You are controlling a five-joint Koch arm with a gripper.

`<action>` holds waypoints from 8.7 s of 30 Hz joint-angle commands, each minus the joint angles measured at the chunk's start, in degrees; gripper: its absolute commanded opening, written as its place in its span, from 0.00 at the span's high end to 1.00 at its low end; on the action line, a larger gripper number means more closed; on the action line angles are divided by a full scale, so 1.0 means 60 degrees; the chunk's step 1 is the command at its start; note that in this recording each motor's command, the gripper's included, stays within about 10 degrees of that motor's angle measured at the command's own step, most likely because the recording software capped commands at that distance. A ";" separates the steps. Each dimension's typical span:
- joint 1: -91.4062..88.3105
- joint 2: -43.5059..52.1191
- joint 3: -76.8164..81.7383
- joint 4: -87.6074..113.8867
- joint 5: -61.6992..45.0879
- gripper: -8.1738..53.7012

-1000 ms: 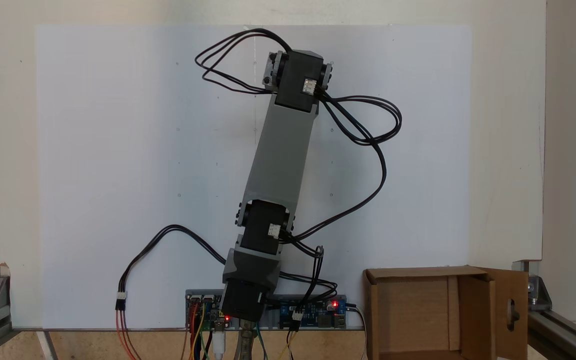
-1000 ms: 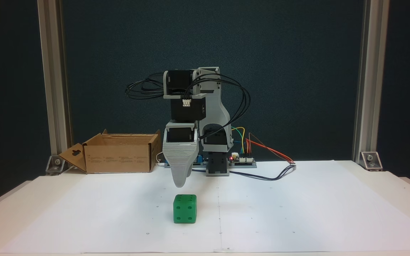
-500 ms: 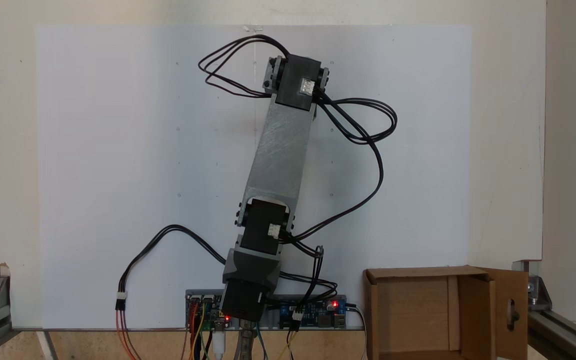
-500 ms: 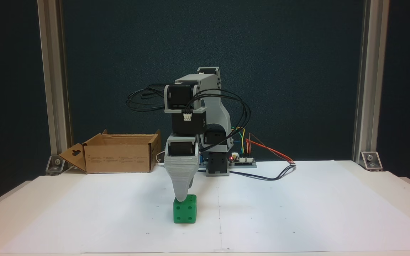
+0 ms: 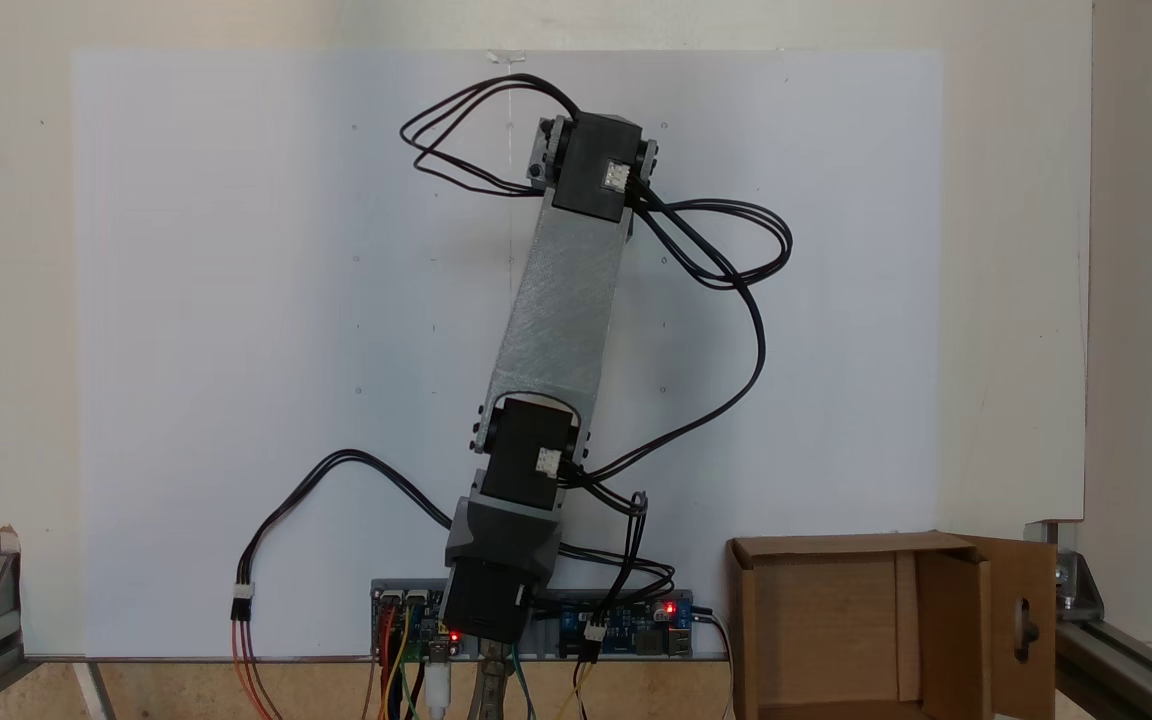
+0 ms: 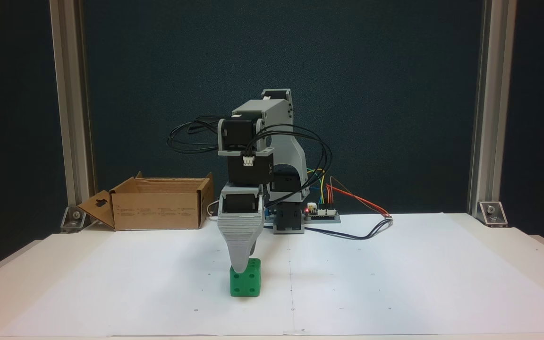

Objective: Grasp a green dice and put it in the bin.

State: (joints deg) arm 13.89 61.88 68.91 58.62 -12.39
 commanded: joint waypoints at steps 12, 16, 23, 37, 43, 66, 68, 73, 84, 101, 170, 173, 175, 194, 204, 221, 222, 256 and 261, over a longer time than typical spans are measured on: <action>0.0117 0.0161 0.0161 -0.0073 -0.0132 0.17; 0.0117 0.0161 0.0161 -0.0176 0.0176 0.17; 0.0103 0.0146 0.0161 -0.0527 0.0425 0.17; 0.0132 -0.0146 0.0176 -0.0820 0.0513 0.17; 0.0132 -0.0469 0.0249 -0.1084 0.0527 0.17; 0.0161 -0.0850 0.0381 -0.1597 0.0615 0.26; 0.0176 -0.0850 0.0454 -0.1714 0.0601 0.32; 0.0205 -0.0850 0.0469 -0.1846 0.0601 0.33; 0.0249 -0.0864 0.0542 -0.1875 0.0601 0.41; 0.0469 -0.0103 0.0732 -0.1934 0.0879 0.67; 1.5674 0.1919 0.0659 -0.3193 -0.3501 0.28; 1.5293 0.2505 0.0630 -0.3750 -0.2476 0.28; 1.4839 0.3076 0.0483 -0.4175 -0.1479 0.28; 0.3431 0.6240 -0.0117 -0.5317 0.2285 0.14; -0.1377 0.7646 0.3384 -0.6724 0.2344 0.14; -0.2285 1.2100 0.8950 -1.2407 0.2314 0.14; -0.2373 1.2202 0.9199 -1.2671 0.2314 0.13; -0.1816 1.2334 1.7300 -2.3745 0.1948 0.17; -0.1831 1.2319 1.8398 -2.4346 0.1963 0.16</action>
State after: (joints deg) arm 2.90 129.46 176.31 -82.79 -0.88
